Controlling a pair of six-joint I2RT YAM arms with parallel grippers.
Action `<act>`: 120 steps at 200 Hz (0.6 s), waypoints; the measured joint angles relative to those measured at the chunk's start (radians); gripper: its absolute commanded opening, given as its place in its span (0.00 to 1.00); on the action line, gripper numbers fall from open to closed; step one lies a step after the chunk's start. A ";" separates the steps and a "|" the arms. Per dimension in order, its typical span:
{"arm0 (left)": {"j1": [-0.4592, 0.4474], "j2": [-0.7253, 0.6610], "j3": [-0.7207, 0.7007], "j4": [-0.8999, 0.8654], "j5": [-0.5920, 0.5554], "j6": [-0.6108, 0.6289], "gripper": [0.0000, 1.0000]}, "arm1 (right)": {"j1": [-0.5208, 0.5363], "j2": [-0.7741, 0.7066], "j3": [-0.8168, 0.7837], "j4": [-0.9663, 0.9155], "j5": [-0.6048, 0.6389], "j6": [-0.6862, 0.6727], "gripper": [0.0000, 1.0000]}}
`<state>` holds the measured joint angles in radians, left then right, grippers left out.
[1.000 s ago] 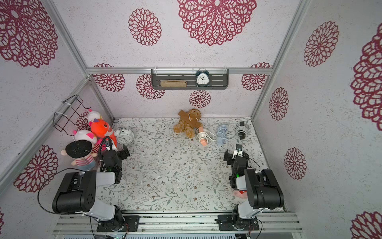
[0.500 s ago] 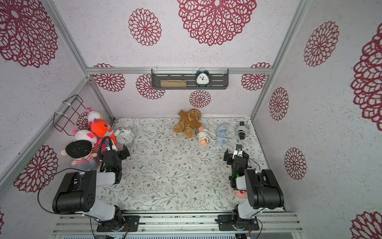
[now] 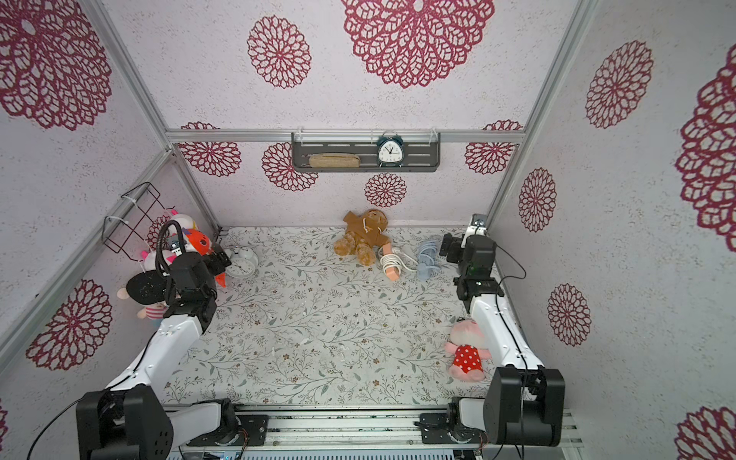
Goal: Unwrap the cord wrapped around the power strip
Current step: Move the power strip to the center of the board.
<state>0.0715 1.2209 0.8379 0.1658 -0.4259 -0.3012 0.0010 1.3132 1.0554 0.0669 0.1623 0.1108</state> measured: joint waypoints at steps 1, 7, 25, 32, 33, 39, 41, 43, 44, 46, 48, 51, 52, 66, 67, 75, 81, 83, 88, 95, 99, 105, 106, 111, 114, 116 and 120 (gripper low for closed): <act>-0.002 0.000 0.003 -0.005 -0.001 0.000 0.97 | 0.000 0.003 0.011 -0.017 -0.004 0.004 0.99; -0.019 -0.002 0.018 -0.047 -0.004 -0.007 0.97 | -0.002 0.017 0.048 -0.077 -0.023 0.015 0.99; -0.077 -0.002 0.033 -0.165 0.005 -0.021 0.97 | -0.005 0.088 0.117 -0.228 -0.090 0.043 0.99; -0.099 -0.002 0.033 -0.217 0.019 -0.029 0.97 | -0.005 0.126 0.130 -0.276 -0.117 0.053 0.98; -0.101 -0.002 0.033 -0.221 0.020 -0.030 0.97 | -0.005 0.130 0.131 -0.280 -0.118 0.054 0.98; -0.117 -0.002 0.033 -0.257 0.034 -0.036 0.97 | -0.007 0.161 0.138 -0.320 -0.138 0.061 0.97; -0.124 -0.003 0.033 -0.267 0.040 -0.039 0.97 | -0.007 0.174 0.142 -0.335 -0.145 0.065 0.97; -0.127 -0.003 0.033 -0.276 0.042 -0.040 0.97 | -0.007 0.186 0.145 -0.349 -0.151 0.068 0.97; -0.130 -0.003 0.033 -0.283 0.047 -0.042 0.97 | -0.007 0.190 0.146 -0.354 -0.153 0.069 0.96; -0.134 -0.004 0.033 -0.291 0.050 -0.045 0.97 | -0.008 0.203 0.148 -0.367 -0.159 0.070 0.96; -0.140 -0.005 0.033 -0.302 0.056 -0.047 0.97 | -0.009 0.215 0.151 -0.381 -0.165 0.072 0.96; -0.146 -0.006 0.033 -0.315 0.061 -0.050 0.97 | -0.010 0.230 0.155 -0.396 -0.169 0.076 0.95; -0.148 -0.007 0.033 -0.319 0.063 -0.051 0.97 | -0.010 0.234 0.156 -0.400 -0.169 0.076 0.95; -0.180 -0.026 0.029 -0.368 0.086 -0.066 0.98 | -0.021 0.305 0.186 -0.471 -0.179 0.093 0.93; -0.183 -0.029 0.029 -0.372 0.087 -0.068 0.98 | -0.023 0.312 0.190 -0.479 -0.179 0.093 0.92; -0.198 -0.042 0.025 -0.388 0.097 -0.076 0.98 | -0.031 0.348 0.219 -0.513 -0.179 0.102 0.89; -0.211 -0.053 0.021 -0.397 0.104 -0.085 0.99 | -0.034 0.374 0.241 -0.530 -0.187 0.109 0.86; -0.214 -0.056 0.019 -0.399 0.105 -0.087 0.99 | -0.035 0.382 0.251 -0.534 -0.191 0.114 0.85; -0.225 -0.065 0.014 -0.403 0.113 -0.096 1.00 | -0.036 0.399 0.266 -0.540 -0.204 0.116 0.82; -0.235 -0.072 0.005 -0.408 0.124 -0.108 0.99 | -0.039 0.423 0.290 -0.542 -0.227 0.126 0.80; -0.242 -0.077 -0.002 -0.408 0.133 -0.119 0.99 | -0.038 0.436 0.303 -0.544 -0.241 0.132 0.79; -0.249 -0.080 -0.011 -0.410 0.142 -0.130 0.98 | -0.035 0.453 0.320 -0.547 -0.255 0.140 0.78; -0.251 -0.081 -0.014 -0.410 0.145 -0.135 0.98 | -0.033 0.458 0.324 -0.547 -0.258 0.137 0.78; -0.256 -0.082 -0.022 -0.410 0.153 -0.143 0.98 | -0.027 0.471 0.337 -0.550 -0.267 0.145 0.76; -0.261 -0.082 -0.027 -0.411 0.157 -0.151 0.98 | -0.020 0.479 0.344 -0.551 -0.270 0.144 0.75; -0.263 -0.082 -0.032 -0.410 0.159 -0.154 0.97 | -0.016 0.483 0.349 -0.552 -0.272 0.145 0.75; -0.267 -0.082 -0.038 -0.410 0.164 -0.164 0.97 | -0.007 0.493 0.356 -0.552 -0.275 0.145 0.74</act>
<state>-0.1959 1.1393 0.7998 -0.2443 -0.2615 -0.4648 -0.0059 1.8061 1.4109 -0.4850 -0.1131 0.2554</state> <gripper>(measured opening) 0.981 0.765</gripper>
